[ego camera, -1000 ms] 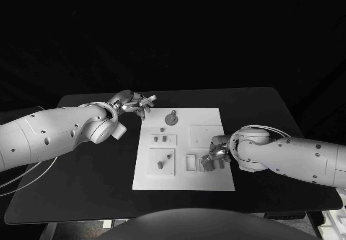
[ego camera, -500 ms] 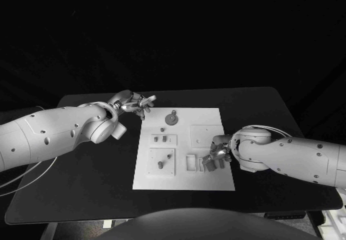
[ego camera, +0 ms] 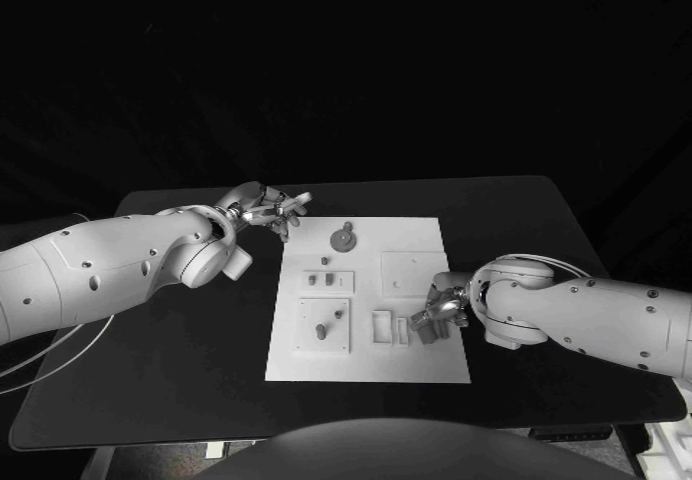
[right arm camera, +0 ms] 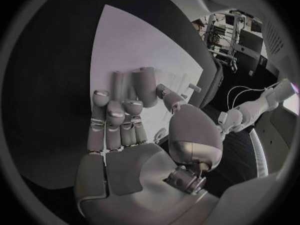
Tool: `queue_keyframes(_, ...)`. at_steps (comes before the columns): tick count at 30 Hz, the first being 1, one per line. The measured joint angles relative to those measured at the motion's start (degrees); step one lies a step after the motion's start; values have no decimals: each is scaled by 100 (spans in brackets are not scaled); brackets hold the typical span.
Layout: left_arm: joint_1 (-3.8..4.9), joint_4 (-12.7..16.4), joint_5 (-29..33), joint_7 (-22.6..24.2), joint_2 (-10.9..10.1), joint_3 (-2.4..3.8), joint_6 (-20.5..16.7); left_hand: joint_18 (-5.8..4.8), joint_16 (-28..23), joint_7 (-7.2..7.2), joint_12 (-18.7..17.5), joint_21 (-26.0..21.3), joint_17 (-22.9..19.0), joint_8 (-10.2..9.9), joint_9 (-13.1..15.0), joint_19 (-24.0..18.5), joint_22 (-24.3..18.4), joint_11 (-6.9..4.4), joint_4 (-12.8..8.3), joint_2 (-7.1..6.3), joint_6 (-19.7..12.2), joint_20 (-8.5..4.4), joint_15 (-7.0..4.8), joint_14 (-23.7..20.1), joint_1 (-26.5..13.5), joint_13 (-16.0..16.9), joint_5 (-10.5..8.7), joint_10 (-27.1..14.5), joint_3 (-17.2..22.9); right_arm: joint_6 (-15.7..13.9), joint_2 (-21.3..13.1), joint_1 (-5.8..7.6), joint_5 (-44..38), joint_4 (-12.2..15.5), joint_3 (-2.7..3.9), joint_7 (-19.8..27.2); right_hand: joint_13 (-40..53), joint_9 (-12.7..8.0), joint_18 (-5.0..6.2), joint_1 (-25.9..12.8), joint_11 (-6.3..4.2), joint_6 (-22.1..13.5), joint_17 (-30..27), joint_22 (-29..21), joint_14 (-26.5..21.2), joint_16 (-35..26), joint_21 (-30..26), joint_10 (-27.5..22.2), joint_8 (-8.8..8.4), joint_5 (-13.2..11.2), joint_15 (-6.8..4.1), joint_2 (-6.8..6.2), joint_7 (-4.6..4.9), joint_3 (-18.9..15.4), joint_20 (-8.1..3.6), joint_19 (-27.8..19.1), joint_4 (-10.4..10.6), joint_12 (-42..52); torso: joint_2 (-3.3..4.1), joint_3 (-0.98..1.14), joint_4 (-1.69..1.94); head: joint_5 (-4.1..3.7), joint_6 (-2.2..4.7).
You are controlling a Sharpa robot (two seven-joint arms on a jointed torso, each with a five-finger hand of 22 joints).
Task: Assemble the parts on the task board
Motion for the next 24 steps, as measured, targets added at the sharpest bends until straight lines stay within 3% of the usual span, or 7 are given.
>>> queue_keyframes(2,0,6,-1,3,0,0,0,0,0,-1,0,0,3,0,0,0,8,0,0,0,-1,0,0,0,0,0,0,0,0,-31,-19,2,99,1,-1,0,-9,1,0,-189,-28,10,-9,0,29,0,15,28,0,144,29,206,8,-256,39,0,-258,0,1,0,1,0,2)
queue_keyframes(4,0,6,-1,9,1,0,0,0,0,-2,0,0,3,0,0,0,9,0,0,0,-1,0,0,0,0,0,0,0,0,-61,-32,3,194,3,-4,-4,-16,2,0,-211,-28,23,-17,0,30,0,15,28,15,145,30,267,19,-305,40,0,-308,0,2,0,2,1,3)
queue_keyframes(13,0,-16,-1,28,-10,0,-16,0,0,-3,0,0,7,0,0,0,21,0,3,0,-1,0,0,0,0,0,0,0,29,-222,-56,99,699,101,-9,-18,-15,16,-29,-211,-28,42,-27,-1,27,-1,15,28,23,145,33,267,3,-299,42,2,-320,0,2,0,4,27,35)
queue_keyframes(14,0,-16,-1,31,-11,0,-20,0,0,-3,0,0,7,0,0,0,22,0,3,0,-1,0,1,0,0,0,0,0,29,-245,-54,107,763,103,-9,-18,-15,16,-31,-211,-28,42,-27,-1,22,-1,15,27,22,144,39,267,3,-186,49,9,-435,0,2,0,4,29,38)
queue_keyframes(24,0,-18,1,45,-11,0,-37,0,0,-5,0,0,13,0,0,0,27,0,3,0,-1,0,1,0,0,0,0,0,29,-430,-22,123,1243,134,-10,-22,-21,14,-27,-211,-27,58,-34,-1,18,-2,15,27,20,139,58,267,19,-172,83,3,-463,-24,5,-3,4,32,52)
